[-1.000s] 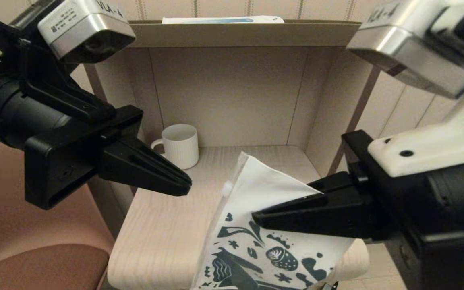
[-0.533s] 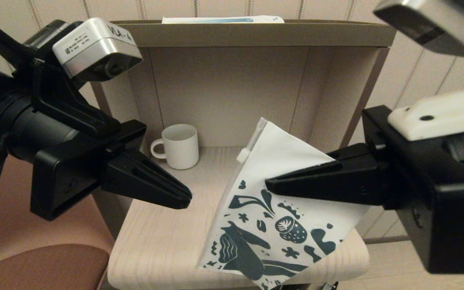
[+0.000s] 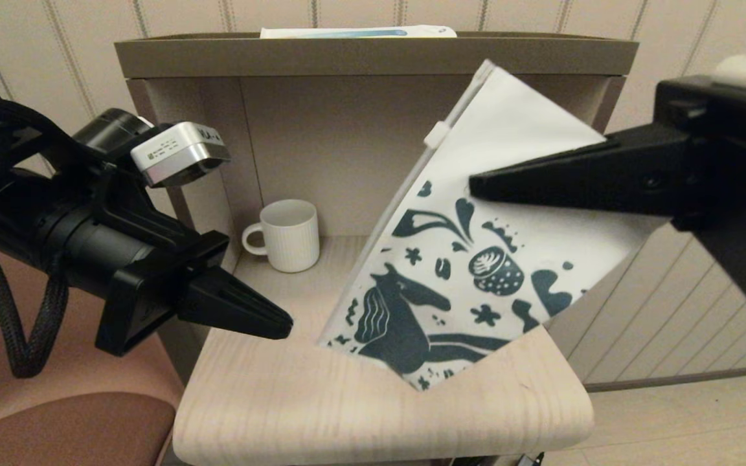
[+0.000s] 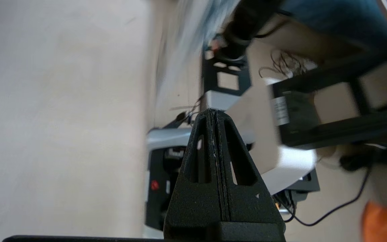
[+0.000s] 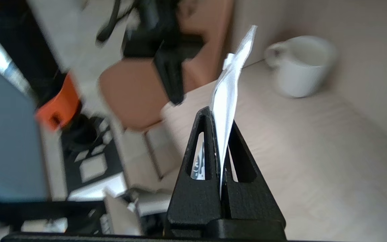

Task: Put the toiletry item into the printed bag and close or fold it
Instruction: Hand it to the other hand

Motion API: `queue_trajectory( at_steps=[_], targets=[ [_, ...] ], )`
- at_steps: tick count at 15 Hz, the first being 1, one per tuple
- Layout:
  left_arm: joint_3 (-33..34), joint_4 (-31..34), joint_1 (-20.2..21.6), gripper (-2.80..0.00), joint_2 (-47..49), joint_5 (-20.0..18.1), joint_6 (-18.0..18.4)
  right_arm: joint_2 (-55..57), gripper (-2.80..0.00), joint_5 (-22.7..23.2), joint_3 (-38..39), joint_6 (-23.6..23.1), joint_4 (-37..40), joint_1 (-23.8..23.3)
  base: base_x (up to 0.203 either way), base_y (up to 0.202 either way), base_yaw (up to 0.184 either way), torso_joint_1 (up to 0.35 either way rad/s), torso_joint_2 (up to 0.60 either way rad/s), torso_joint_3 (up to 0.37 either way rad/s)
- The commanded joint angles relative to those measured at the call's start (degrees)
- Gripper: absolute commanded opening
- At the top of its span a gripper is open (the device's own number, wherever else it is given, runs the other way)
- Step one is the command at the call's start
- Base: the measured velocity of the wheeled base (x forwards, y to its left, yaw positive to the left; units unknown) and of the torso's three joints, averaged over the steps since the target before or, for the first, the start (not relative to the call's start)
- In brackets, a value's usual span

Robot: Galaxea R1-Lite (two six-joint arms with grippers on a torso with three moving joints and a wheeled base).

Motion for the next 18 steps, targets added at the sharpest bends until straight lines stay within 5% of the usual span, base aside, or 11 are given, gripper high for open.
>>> queue_trajectory(
  at_steps=[1,5,6,8,15,18],
  targets=[
    [1.2,0.2,2.4,-2.80,2.5,-0.5,0.2,-1.1,-2.80,-0.2,-1.2,0.7,0.1,-1.6,0.000,0.000,0.000,0.000,0.00,0.000],
    [1.3,0.1,2.9,-2.80,5.1,-1.0,0.3,-1.7,-2.80,-0.1,-3.1,4.2,0.0,-2.8,0.000,0.000,0.000,0.000,0.00,0.000],
    [1.7,-0.2,3.0,0.00,5.1,-1.1,0.2,-1.8,-2.80,-0.1,-2.7,4.5,-0.2,-2.8,0.000,0.000,0.000,0.000,0.00,0.000],
    [1.9,-0.4,2.9,0.00,4.8,-2.0,0.1,-1.8,-2.80,-0.1,-1.4,5.1,-2.7,-2.6,0.000,0.000,0.000,0.000,0.00,0.000],
    [1.7,0.1,2.9,0.00,4.9,-19.6,-1.2,1.2,-2.80,-0.2,1.7,15.7,-15.9,-0.8,0.000,0.000,0.000,0.000,0.00,0.000],
    [2.0,0.7,2.9,0.00,4.5,-21.8,-1.3,3.1,-2.80,-0.2,-0.1,20.5,-16.0,0.0,0.000,0.000,0.000,0.000,0.00,0.000]
  ],
)
